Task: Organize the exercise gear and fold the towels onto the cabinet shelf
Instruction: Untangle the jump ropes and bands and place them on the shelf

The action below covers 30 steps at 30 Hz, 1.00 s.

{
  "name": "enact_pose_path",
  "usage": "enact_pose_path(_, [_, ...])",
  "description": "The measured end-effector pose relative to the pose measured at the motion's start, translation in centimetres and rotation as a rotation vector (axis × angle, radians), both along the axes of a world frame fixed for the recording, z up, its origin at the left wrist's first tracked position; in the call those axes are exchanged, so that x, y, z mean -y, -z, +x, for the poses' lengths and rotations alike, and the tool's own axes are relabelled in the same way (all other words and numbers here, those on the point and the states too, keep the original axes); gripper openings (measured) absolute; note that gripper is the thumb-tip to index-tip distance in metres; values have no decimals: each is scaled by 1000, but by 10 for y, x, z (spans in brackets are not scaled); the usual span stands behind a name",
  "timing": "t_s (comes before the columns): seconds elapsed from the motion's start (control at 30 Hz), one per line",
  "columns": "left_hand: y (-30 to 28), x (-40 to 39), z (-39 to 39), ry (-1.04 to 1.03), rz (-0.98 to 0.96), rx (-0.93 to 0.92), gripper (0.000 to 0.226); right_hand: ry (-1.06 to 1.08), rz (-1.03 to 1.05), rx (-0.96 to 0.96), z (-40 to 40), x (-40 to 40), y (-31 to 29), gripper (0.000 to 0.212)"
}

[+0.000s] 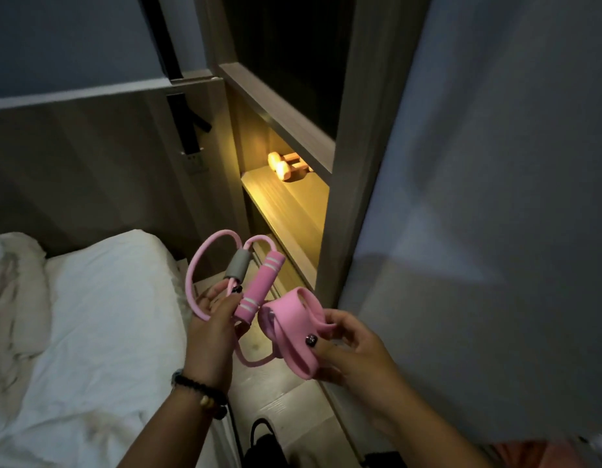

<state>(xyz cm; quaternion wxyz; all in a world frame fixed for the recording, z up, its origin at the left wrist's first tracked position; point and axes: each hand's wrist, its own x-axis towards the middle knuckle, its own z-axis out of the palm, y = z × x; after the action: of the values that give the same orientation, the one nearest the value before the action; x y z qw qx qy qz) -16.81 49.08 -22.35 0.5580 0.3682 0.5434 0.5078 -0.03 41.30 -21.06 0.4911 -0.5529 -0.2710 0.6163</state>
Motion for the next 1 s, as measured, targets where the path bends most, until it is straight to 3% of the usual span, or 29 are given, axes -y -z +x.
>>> enact_pose_path(0.23, [13, -101, -37, -173, -85, 77, 31, 91, -105, -50, -31, -109, 20, 24])
enact_pose_path(0.57, [35, -232, -56, -125, -178, 85, 24, 326, -269, -189, -52, -272, 75, 33])
enact_pose_path(0.7, [51, -272, -57, -129, -255, 188, 21, 398, -327, -28, -49, -332, 101, 35])
enact_pose_path(0.87, [79, -323, -60, -156, -386, 305, 17, 466, -313, 392, -39, -420, 157, 27])
enact_pose_path(1.0, [97, -364, -58, -137, -438, 326, 17, 519, -306, 488, -21, -485, 183, 29])
